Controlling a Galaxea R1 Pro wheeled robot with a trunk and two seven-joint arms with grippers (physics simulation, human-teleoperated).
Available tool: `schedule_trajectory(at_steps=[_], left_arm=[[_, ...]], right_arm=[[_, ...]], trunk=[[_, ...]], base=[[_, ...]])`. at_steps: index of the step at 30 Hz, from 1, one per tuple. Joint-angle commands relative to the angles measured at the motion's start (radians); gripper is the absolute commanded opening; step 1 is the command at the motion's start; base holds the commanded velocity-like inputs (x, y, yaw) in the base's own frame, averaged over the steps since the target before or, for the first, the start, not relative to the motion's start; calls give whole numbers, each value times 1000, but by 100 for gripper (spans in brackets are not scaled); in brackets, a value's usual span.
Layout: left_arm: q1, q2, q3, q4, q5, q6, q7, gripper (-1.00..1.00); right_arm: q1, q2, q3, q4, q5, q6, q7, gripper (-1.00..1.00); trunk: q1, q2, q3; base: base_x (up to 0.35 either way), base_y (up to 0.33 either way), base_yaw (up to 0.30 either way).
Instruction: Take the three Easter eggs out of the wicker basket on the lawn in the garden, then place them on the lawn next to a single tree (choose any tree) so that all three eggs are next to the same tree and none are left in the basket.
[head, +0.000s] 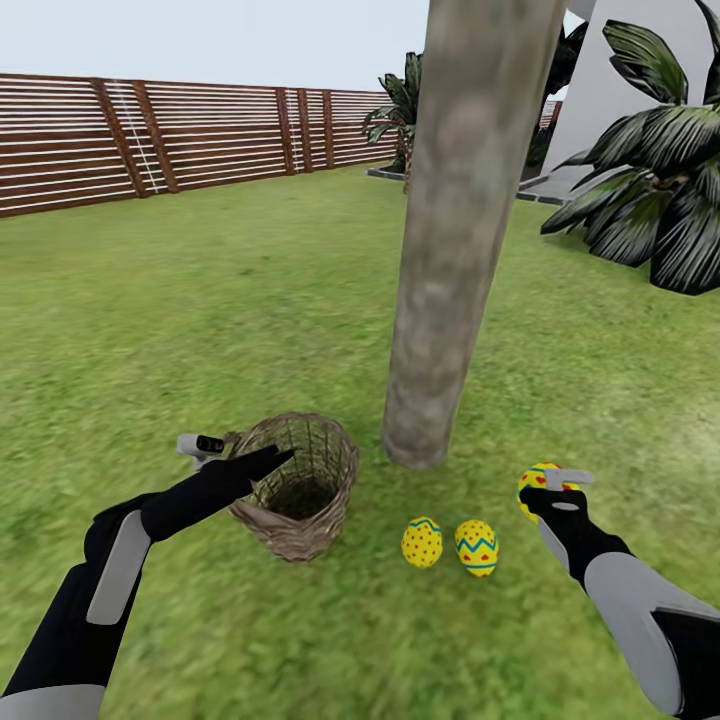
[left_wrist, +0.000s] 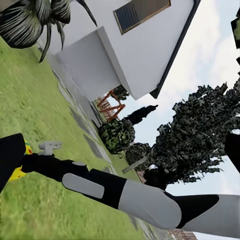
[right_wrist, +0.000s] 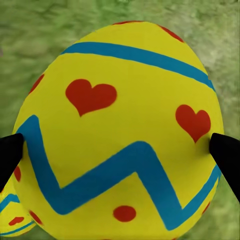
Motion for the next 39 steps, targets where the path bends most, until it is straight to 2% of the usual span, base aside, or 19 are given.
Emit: schedule_trajectory(at_steps=[1,6,8,10,13,16,28,34,39], left_arm=[[-1,0,-1,-1,3,7,-1,100],[-1,-1,-3,-1,3,7,-2,100],[-1,-9,-39,-5,3,7,-5,100],[-1,-12,-64,-22,3,7,-35,100],[-1,-11,-68,-31,3,6,-124,100],[-1,-10,-69,-32,3,6,-162,100],[-1,-17,-76,-31,3,7,-167,100],[-1,-18,-97,-31,3,8,-166,100],[-1,-18,-100,-31,3,8,-165,100]], right_arm=[[0,0,-6,-1,10,1,2,-100],[0,0,-6,1,10,2,3,-100],[0,-1,-6,1,10,3,3,-100],[0,-2,-6,1,10,3,3,-100],[0,-2,-6,1,10,3,3,-100],[0,-2,-6,1,10,2,3,-100],[0,-4,-7,14,10,27,2,-100],[0,-5,-7,15,10,31,0,-100],[0,-4,-9,11,5,29,0,-100]], trunk=[[4,-8,-4],[23,-43,-20],[31,-57,-26],[38,-71,-32],[50,-92,-42],[61,-113,-51],[107,-197,-89],[130,-239,-107],[149,-274,-123]], base=[[0,0,0],[0,0,0],[0,0,0],[0,0,0],[0,0,0],[0,0,0],[0,0,0],[0,0,0],[0,0,0]])
